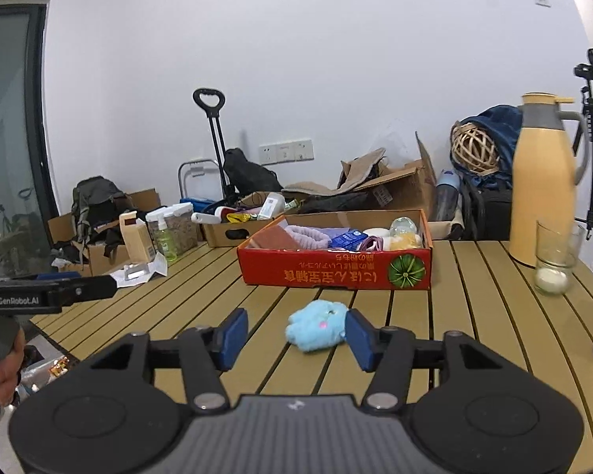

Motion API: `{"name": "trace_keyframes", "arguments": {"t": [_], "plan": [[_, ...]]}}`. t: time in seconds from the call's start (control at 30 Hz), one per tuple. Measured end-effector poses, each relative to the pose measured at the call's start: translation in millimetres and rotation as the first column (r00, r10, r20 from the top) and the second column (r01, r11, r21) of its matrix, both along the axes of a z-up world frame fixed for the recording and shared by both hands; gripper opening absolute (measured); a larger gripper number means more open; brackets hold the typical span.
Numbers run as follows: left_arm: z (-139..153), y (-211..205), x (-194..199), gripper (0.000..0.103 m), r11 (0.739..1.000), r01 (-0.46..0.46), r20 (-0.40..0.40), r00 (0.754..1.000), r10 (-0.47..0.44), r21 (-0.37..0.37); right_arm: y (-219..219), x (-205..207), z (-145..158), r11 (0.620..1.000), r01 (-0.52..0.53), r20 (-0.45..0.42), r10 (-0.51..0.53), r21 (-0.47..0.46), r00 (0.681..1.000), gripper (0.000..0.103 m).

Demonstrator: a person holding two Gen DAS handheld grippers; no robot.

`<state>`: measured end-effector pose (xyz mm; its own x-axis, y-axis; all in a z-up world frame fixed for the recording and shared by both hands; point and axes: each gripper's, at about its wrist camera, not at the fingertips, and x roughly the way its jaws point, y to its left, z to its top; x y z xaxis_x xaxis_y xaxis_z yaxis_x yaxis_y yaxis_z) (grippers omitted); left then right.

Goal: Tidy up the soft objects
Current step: 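Move both grippers back toward the light-blue plush toy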

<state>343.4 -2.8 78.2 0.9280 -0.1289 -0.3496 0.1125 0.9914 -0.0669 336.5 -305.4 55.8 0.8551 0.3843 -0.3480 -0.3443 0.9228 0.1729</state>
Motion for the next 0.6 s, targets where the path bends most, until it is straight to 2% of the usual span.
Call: {"name": "trace_keyframes", "arguments": {"t": [0.13,0.27,0.4,0.53,0.6], "plan": [[-10.3,2.2,-13.0,0.102,1.000,0.006,-0.002,1.000,-0.006,-0.018,1.8,-17.5,-8.1,1.000,-0.001,-0.016,0.001,0.004,1.000,0.057],[-26.9,8.1,-7.2,0.102,0.999,0.028,-0.009,1.000,-0.028,-0.046,12.6,-9.0,-16.8,1.000,0.008,-0.037,-0.008,-0.004,0.999,0.056],[-40.3,11.1,17.3,0.102,0.994,0.074,-0.012,0.997,-0.076,-0.085,29.4,18.6,-26.9,0.999,0.031,-0.039,-0.031,0.011,0.999,0.056],[-49.7,-1.0,53.0,0.102,0.994,0.100,-0.048,0.994,-0.102,-0.043,39.1,53.5,-39.4,0.999,0.043,-0.070,-0.042,0.015,0.997,0.056],[-51.1,-8.5,69.7,0.102,0.990,0.132,-0.058,0.989,-0.134,-0.045,39.4,70.8,-44.5,0.999,0.048,-0.089,-0.046,0.021,0.995,0.056]]}}
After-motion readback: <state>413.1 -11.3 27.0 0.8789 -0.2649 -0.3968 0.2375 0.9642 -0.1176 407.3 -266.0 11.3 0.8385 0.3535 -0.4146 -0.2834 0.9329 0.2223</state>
